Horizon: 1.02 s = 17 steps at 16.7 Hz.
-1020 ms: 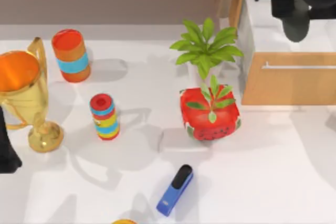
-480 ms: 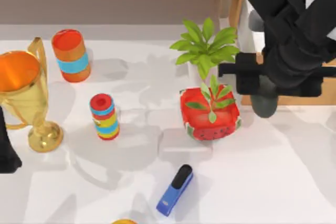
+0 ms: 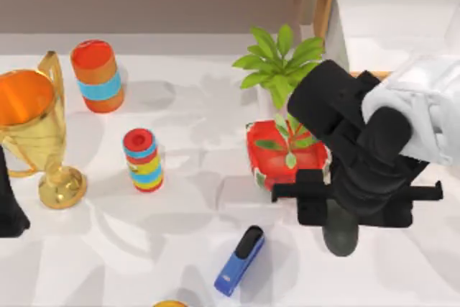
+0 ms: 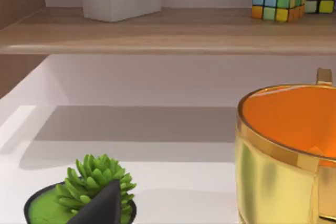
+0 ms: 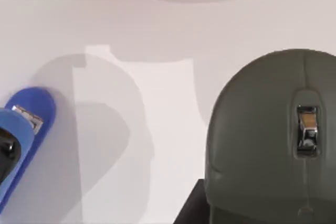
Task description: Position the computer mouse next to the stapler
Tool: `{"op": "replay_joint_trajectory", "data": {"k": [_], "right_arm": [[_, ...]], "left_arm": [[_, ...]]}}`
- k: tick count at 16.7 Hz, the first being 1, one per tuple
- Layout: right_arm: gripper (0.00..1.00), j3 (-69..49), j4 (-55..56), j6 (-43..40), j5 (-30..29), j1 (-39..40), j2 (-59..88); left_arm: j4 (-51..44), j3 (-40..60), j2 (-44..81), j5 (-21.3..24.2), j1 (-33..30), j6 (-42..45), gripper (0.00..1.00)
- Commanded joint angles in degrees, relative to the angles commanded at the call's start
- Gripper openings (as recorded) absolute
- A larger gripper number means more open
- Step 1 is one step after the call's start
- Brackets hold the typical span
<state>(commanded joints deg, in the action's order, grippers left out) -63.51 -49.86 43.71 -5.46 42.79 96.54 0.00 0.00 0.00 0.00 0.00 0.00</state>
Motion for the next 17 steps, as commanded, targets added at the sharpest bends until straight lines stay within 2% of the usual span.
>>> {"op": "replay_joint_trajectory", "data": {"k": [6,17], "right_arm": [[0.00,3.21,2.99,3.48,1.47,3.35,2.42],[0.00,2.91,3.16,3.50,1.43,3.12,1.79]], "left_arm": [[0.00,0.00,0.00,0.00,0.00,0.00,1.00],[0.00,0.00,0.00,0.00,0.00,0.00,1.00]]}}
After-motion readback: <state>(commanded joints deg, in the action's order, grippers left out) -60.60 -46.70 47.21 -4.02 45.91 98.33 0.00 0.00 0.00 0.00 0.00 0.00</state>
